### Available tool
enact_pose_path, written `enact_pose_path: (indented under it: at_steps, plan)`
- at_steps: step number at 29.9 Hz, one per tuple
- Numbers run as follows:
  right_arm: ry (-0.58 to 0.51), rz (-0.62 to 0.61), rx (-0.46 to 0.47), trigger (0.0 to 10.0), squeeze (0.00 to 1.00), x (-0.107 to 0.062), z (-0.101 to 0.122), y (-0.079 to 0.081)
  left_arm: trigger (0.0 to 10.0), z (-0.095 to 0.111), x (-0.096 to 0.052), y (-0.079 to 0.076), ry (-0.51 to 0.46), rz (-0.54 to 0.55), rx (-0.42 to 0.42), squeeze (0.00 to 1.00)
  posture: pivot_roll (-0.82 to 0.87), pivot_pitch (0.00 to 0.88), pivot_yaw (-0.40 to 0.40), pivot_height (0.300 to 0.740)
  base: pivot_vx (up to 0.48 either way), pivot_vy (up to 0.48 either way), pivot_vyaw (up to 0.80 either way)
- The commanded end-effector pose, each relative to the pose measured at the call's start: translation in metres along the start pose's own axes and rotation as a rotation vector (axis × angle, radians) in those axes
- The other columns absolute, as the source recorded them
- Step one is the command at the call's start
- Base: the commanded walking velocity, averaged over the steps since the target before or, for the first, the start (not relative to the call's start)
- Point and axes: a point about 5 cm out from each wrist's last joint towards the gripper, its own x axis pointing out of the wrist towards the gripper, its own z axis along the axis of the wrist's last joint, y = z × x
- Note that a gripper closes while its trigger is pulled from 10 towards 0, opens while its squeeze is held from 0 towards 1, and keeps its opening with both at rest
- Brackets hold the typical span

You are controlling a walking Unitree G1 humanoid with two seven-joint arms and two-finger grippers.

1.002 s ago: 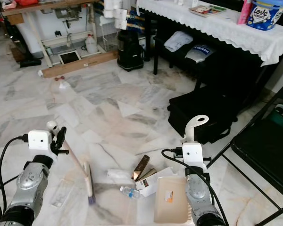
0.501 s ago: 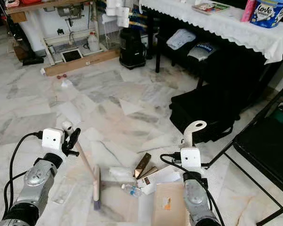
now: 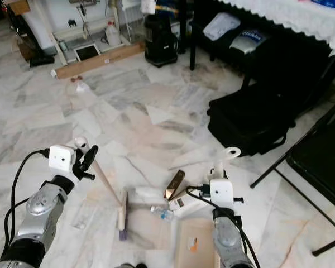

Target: Sweep floor

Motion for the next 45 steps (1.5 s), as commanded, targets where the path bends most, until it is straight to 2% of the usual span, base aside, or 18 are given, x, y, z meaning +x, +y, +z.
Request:
enact_pose_path:
  at_steps: [1, 9, 12, 15, 26, 30, 36, 40, 45]
  plan:
    - [-0.029, 0.002, -0.001, 10.0, 0.0, -0.002, 0.003, 0.002, 10.0, 0.015, 0.001, 0.008, -0.056, 0.006, 0.02, 0.0, 0.1, 0.23, 0.122, 0.74, 0.0, 0.0, 0.0]
    - [-0.026, -0.016, -0.016, 10.0, 0.0, -0.007, -0.001, 0.0, 10.0, 0.034, 0.005, 0.014, -0.114, 0.019, 0.05, 0.0, 0.11, 0.252, 0.127, 0.74, 0.0, 0.0, 0.0]
    - [-0.034, -0.037, -0.03, 10.0, 0.0, -0.008, -0.001, -0.002, 10.0, 0.049, 0.009, 0.016, -0.156, 0.023, 0.073, 0.0, 0.1, 0.253, 0.127, 0.74, 0.0, 0.0, 0.0]
    - [-0.058, -0.123, -0.056, 10.0, 0.0, -0.009, 0.0, -0.014, 10.0, 0.07, 0.014, 0.017, -0.211, 0.011, 0.09, 0.0, 0.1, 0.245, 0.128, 0.74, 0.0, 0.0, 0.0]
    - [-0.104, -0.204, -0.071, 10.0, 0.0, -0.008, 0.007, -0.022, 10.0, 0.078, 0.014, 0.018, -0.228, 0.009, 0.096, 0.0, 0.1, 0.231, 0.126, 0.74, 0.0, 0.0, 0.0]
    - [-0.162, -0.242, -0.116, 10.0, 0.0, -0.002, 0.016, -0.026, 10.0, 0.082, 0.014, 0.011, -0.229, -0.024, 0.083, 0.0, 0.11, 0.23, 0.126, 0.74, 0.0, 0.0, 0.0]
    - [-0.17, -0.258, -0.12, 10.0, 0.0, 0.003, 0.021, -0.027, 10.0, 0.068, 0.015, 0.0, -0.149, -0.13, 0.018, 0.0, 0.12, 0.24, 0.126, 0.74, 0.0, 0.0, 0.0]
    - [-0.168, -0.25, -0.112, 10.0, 0.0, 0.003, 0.021, -0.023, 10.0, 0.045, 0.013, -0.012, -0.043, -0.219, -0.103, 0.0, 0.12, 0.243, 0.128, 0.74, 0.0, 0.0, 0.0]
    - [-0.164, -0.245, -0.1, 10.0, 0.0, 0.0, 0.02, -0.02, 10.0, 0.039, 0.014, -0.019, -0.007, -0.261, -0.149, 0.0, 0.11, 0.247, 0.13, 0.74, 0.0, 0.0, 0.0]
